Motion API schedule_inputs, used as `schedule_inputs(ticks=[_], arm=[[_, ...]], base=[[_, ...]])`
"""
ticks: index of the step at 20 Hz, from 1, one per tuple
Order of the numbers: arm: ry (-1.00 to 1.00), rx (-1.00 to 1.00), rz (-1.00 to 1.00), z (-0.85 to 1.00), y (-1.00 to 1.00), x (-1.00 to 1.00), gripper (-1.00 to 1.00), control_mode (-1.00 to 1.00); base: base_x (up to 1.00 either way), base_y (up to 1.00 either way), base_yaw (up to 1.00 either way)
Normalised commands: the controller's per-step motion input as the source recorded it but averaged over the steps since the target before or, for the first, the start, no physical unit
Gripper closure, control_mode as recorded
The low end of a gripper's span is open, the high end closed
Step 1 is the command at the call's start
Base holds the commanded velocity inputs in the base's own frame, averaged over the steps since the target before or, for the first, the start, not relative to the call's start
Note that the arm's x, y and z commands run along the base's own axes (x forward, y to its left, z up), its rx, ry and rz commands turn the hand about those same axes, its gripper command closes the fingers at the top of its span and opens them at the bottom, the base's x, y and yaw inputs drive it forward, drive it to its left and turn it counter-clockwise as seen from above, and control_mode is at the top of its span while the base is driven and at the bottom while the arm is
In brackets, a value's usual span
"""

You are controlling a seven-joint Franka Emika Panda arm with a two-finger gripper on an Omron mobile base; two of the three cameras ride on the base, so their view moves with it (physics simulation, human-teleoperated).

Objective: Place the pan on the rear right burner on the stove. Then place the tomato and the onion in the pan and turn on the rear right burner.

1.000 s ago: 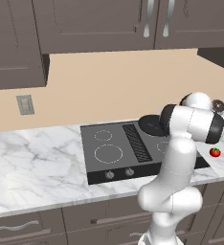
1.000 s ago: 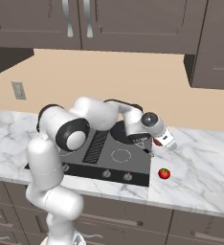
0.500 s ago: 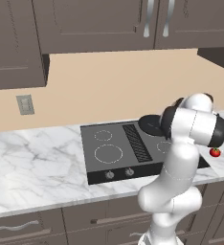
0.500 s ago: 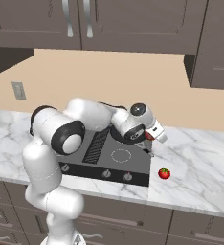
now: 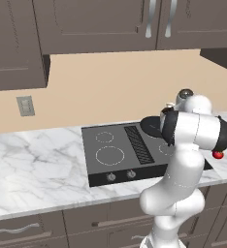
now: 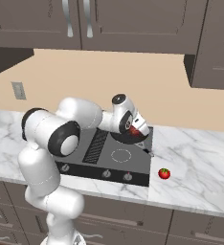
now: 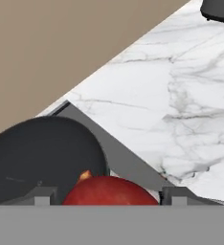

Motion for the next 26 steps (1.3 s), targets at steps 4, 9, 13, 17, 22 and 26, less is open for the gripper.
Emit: schedule_inputs(ticks=[4,9,13,17,22,26], arm=[[0.02,0.00,0.00,0.02,0.46,0.40,1.00,-1.00],[0.00,0.00,0.00,-0.19,0.17,0.41,1.00,-1.00],[0.01,0.00,0.00,-0.31,0.15,0.51,1.00,-1.00],[0.01,0.00,0.00,-0.37,0.16,0.54,1.00,-1.00],[0.03,0.00,0.00,-0.36,0.21,0.42,1.00,-1.00],[0.03,0.00,0.00,-0.37,0.16,0.28,1.00,-1.00]], base=[[0.00,0.00,0.00],[0.00,0.00,0.00],[0.00,0.00,0.00],[0.00,0.00,0.00],[0.00,0.00,0.00],[0.00,0.00,0.00]])
